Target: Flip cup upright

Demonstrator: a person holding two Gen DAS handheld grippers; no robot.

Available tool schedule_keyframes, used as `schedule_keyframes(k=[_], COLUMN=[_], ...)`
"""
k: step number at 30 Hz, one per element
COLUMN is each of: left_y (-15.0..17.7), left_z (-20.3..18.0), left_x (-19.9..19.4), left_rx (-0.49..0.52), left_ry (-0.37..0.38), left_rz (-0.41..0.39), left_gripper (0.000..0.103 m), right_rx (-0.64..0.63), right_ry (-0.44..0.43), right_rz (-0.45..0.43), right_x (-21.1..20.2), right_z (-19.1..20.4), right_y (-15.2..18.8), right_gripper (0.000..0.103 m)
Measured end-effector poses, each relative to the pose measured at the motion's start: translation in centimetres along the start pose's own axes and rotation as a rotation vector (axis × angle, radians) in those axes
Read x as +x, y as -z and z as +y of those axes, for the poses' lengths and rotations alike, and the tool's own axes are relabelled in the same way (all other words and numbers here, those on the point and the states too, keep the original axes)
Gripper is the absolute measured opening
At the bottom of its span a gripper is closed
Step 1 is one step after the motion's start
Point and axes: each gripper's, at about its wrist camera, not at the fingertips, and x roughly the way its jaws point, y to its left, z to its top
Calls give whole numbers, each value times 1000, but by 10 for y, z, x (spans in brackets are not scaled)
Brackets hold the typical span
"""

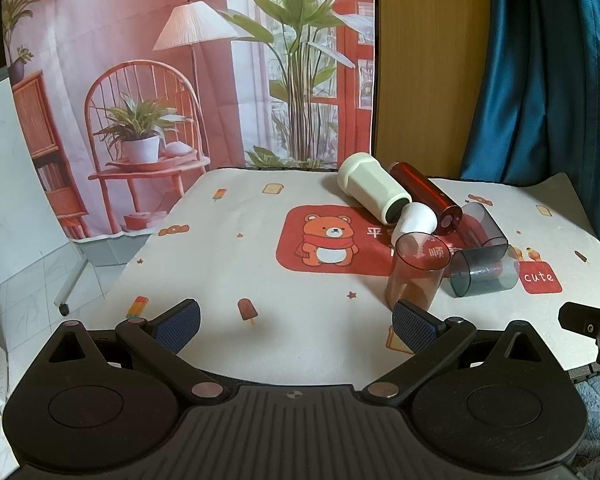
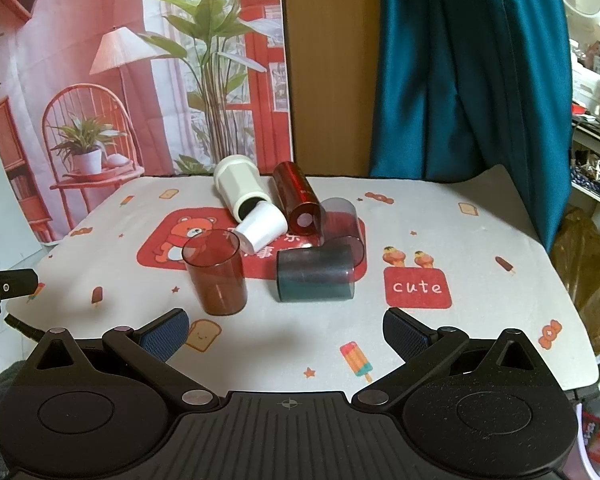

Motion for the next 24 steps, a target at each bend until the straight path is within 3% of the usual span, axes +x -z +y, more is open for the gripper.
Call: schedule_keyframes(k=[24], left_y=[2], left_z=[0], left_x=[1], left_rx=[-3], left_ry=[2], left_rz=[0], left_gripper=[103], right_rx=[3], right_ry=[1], right_rz=[5], right_x=[2], right_z=[0], right_y=[0], right_gripper=[103])
